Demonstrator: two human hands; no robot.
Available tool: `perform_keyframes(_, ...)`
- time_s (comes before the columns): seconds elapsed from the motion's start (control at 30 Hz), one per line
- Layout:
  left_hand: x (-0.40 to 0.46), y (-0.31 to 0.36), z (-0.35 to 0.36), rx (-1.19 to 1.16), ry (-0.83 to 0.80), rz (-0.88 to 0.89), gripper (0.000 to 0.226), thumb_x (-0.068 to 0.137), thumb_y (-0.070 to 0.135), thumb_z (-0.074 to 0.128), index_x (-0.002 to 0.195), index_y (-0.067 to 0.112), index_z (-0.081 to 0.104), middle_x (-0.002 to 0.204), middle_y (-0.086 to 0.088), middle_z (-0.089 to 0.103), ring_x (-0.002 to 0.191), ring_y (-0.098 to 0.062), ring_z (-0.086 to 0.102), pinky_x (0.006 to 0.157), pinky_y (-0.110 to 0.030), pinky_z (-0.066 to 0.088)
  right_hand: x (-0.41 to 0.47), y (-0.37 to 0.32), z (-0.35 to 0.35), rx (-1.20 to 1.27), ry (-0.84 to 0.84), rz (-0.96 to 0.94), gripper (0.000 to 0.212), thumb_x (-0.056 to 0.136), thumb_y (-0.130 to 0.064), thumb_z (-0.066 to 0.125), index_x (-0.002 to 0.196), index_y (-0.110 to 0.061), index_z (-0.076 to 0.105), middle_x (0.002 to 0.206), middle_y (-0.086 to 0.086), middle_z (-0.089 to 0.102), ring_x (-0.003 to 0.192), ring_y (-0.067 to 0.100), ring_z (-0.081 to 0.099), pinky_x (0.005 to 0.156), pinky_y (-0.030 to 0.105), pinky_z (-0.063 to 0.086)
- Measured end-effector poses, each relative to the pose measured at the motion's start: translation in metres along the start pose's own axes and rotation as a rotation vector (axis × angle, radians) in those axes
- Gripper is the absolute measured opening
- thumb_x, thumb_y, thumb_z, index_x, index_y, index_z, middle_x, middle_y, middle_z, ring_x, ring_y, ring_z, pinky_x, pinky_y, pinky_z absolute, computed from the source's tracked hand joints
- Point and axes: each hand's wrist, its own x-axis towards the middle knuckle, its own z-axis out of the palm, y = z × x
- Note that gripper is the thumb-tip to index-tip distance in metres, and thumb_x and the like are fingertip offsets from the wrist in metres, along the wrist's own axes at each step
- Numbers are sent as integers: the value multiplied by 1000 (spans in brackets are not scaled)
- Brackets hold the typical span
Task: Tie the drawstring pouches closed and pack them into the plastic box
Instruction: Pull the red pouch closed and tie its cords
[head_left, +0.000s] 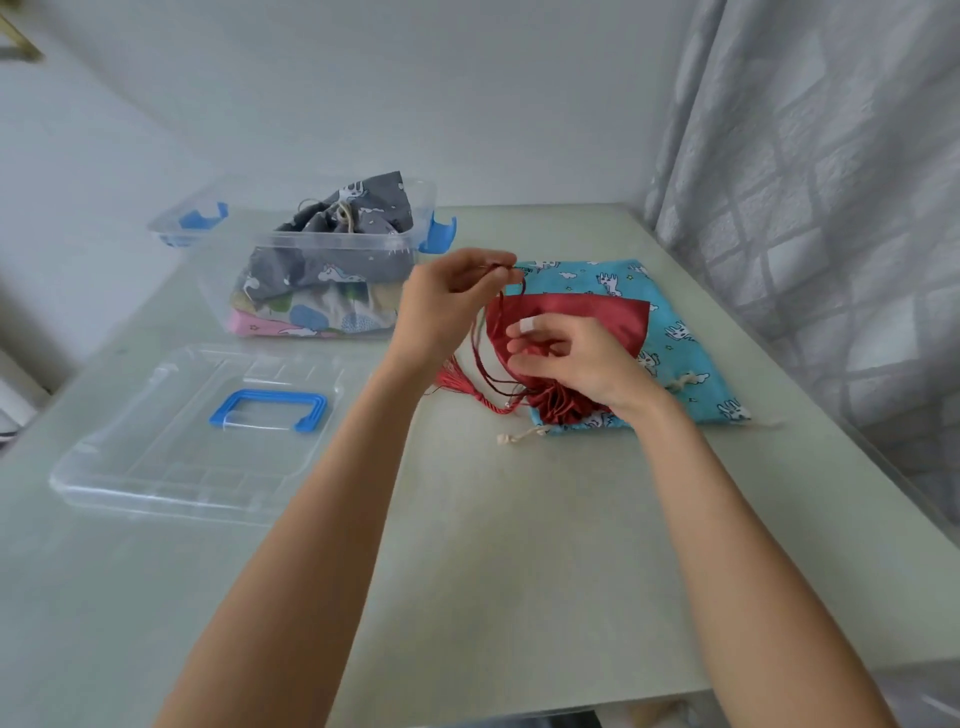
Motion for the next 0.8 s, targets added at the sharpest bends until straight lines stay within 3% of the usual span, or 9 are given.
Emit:
perform_keyframes(0.17, 15, 9, 24, 10, -50, -35, 22, 86, 15, 65, 107, 10, 67, 92, -3, 70, 76, 3, 65, 72, -14, 52, -4, 0, 4, 53, -18, -37, 35, 72, -33, 75, 102, -18, 70, 94, -7, 72, 94, 3, 65, 87, 16, 48)
perform_keyframes(0.27, 18, 2, 30, 130, -134, -32, 27, 92, 27, 57, 116, 17, 63, 104, -1, 70, 90, -8, 66, 87, -27, 53, -7, -3, 3, 115, 39, -55, 22, 85, -20, 66, 104, -8, 69, 65, -18, 67, 58, -9, 59, 59, 7, 44)
perform_keyframes(0.33, 17, -6, 26, 281, -196, -24, 33, 95, 35, 48, 124, 22, 58, 110, -1, 69, 102, -14, 64, 95, -33, 49, -8, -5, 3, 189, 80, -44, 18, 88, -19, 62, 99, -5, 69, 66, 3, 68, 40, 0, 45, 41, 10, 33)
perform_keyframes(0.4, 15, -16, 20, 365, -216, -44, 36, 98, 36, 42, 129, 23, 54, 113, -3, 68, 107, -17, 61, 98, -36, 46, -7, -2, 1, 228, 115, -32, 17, 89, -21, 61, 97, -9, 70, 83, 25, 66, 41, 4, 33, 38, 13, 24)
perform_keyframes(0.5, 13, -20, 13, 360, -220, -71, 36, 99, 32, 39, 131, 23, 53, 117, 3, 66, 110, -13, 59, 99, -33, 44, -7, -1, -2, 213, 124, -2, 21, 90, -22, 61, 99, -4, 69, 67, 3, 67, 40, 4, 33, 38, 13, 25)
perform_keyframes(0.6, 16, -4, 11, 265, -248, -37, 36, 100, 29, 37, 131, 20, 52, 119, 9, 63, 111, -3, 56, 94, -12, 40, -4, -3, 2, 125, 111, -40, 21, 88, -23, 64, 97, -4, 68, 46, -19, 55, 43, -2, 48, 45, 7, 33)
perform_keyframes(0.67, 21, 10, 8, 221, -243, -16, 35, 101, 27, 35, 131, 19, 52, 117, 12, 62, 107, 2, 54, 86, -3, 38, -2, -6, 11, 32, 97, -100, 21, 84, -26, 68, 93, -7, 71, 56, -16, 60, 56, -5, 54, 60, 10, 40)
perform_keyframes(0.73, 24, 18, 2, 209, -240, -6, 35, 101, 25, 34, 131, 19, 51, 117, 12, 61, 107, 3, 53, 86, -4, 39, 1, -10, 21, -115, 65, -139, 30, 80, -34, 71, 87, -5, 70, 64, -4, 63, 60, 5, 53, 63, 24, 42)
perform_keyframes(0.8, 25, 21, -1, 224, -257, -11, 36, 101, 24, 34, 133, 18, 50, 121, 9, 60, 109, 1, 52, 89, -9, 39, 3, -13, 27, -192, 42, -147, 32, 79, -36, 71, 89, -5, 71, 74, 2, 69, 62, 2, 55, 65, 20, 43)
